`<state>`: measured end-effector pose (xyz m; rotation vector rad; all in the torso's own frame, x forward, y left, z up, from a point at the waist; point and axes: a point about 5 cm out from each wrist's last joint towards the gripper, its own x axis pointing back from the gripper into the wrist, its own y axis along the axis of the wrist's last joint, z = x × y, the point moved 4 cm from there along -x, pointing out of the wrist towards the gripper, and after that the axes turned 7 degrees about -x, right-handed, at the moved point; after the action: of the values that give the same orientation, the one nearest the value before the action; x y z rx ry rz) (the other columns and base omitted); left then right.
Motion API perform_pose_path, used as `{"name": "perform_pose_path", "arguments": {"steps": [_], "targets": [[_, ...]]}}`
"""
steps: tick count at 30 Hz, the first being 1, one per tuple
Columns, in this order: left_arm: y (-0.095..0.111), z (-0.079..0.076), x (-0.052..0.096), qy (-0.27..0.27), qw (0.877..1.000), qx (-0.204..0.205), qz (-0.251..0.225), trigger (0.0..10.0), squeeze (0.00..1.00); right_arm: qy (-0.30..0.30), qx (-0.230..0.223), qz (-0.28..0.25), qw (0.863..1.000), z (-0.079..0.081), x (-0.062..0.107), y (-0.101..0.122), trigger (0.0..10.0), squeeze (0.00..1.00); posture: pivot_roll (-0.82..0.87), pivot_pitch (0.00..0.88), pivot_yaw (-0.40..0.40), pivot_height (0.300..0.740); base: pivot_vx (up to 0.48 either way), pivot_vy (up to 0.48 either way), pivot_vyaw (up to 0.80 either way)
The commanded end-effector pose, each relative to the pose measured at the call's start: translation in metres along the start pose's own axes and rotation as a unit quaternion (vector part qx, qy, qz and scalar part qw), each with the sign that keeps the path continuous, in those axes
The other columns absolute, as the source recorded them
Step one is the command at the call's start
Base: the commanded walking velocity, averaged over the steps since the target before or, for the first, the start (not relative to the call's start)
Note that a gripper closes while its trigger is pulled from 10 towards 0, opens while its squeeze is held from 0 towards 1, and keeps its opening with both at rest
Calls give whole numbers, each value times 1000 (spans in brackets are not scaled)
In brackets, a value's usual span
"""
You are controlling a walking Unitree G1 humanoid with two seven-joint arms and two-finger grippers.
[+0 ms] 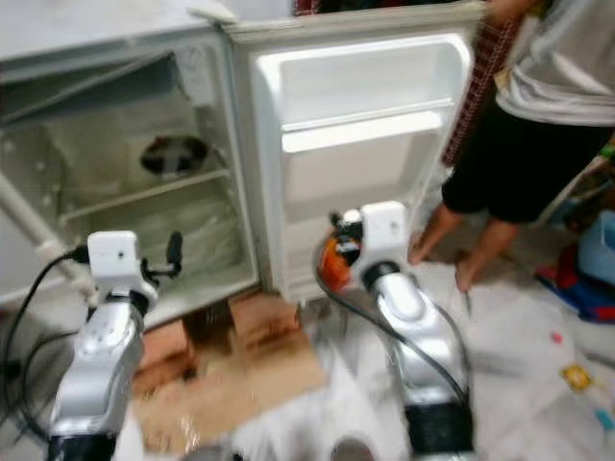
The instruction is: Restocking fridge
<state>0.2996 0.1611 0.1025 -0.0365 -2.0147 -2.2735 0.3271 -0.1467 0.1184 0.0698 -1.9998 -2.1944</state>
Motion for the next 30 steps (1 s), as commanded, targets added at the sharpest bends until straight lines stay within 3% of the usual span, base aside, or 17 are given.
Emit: {"name": "perform_pose_path", "arguments": {"steps": [1,7,11,30], "targets": [[0,10,8,8,1000,-6,7,10000,0,-8,8,-39,999,-2,2,18,10000,0,34,0,-10,740,0,0,0],[-20,27,40,4,999,-33,37,10000,0,-37,15,-28,999,-21,16,9,10000,0,57,0,-21,740,0,0,0],[-28,37,51,9,998,-42,51,10000,0,-42,18,-16,999,-29,25,0,10000,0,62,0,-25,740,0,0,0],[-28,35,45,2,998,-44,47,10000,0,-45,12,-16,999,-32,22,-1,10000,0,49,0,-21,740,0,0,0]]}}
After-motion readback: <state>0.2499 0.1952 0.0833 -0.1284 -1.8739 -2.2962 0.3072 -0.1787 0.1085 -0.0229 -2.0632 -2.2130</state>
